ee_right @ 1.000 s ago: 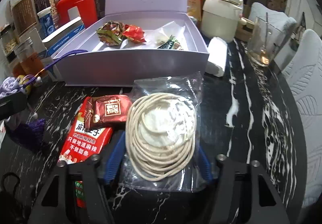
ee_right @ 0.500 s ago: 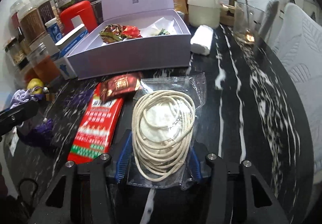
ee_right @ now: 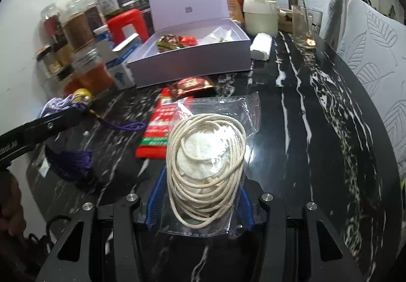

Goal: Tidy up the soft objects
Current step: 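Grasp the clear bag of cream cord with the right gripper while the left holds the pouch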

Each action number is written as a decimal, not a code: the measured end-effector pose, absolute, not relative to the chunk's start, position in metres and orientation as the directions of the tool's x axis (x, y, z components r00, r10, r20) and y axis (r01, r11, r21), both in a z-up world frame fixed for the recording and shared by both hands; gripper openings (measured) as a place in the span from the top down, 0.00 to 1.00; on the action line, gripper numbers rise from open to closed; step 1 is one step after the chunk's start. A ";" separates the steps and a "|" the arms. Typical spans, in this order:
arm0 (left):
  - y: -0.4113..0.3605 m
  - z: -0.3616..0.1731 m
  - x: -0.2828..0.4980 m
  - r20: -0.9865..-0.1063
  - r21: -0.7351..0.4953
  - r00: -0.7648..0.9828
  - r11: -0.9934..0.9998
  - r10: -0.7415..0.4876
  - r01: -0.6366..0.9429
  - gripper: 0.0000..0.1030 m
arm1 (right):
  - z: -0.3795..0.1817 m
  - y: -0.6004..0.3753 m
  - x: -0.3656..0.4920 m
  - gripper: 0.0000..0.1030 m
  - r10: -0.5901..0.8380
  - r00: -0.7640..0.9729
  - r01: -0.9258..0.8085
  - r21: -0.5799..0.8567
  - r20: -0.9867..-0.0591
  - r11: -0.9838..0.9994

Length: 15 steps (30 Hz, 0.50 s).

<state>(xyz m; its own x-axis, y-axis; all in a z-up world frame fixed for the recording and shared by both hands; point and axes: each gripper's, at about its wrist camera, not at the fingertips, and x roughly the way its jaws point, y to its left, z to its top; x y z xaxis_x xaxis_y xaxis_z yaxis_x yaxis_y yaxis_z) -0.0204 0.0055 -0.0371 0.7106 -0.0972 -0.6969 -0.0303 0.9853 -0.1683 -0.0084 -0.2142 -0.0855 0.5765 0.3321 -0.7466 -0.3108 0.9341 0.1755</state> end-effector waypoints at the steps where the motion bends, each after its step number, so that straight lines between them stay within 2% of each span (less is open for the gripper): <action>1: 0.004 -0.036 -0.022 -0.695 -0.167 0.712 0.986 -0.100 -0.026 0.41 | -0.084 -0.214 -0.011 0.51 0.337 0.575 -0.315 0.178 -0.745 0.932; 15: -0.025 -0.010 -0.012 -0.655 -0.170 0.735 0.982 -0.176 0.084 0.41 | -0.048 -0.209 -0.029 0.51 0.378 0.609 -0.381 0.161 -0.698 0.911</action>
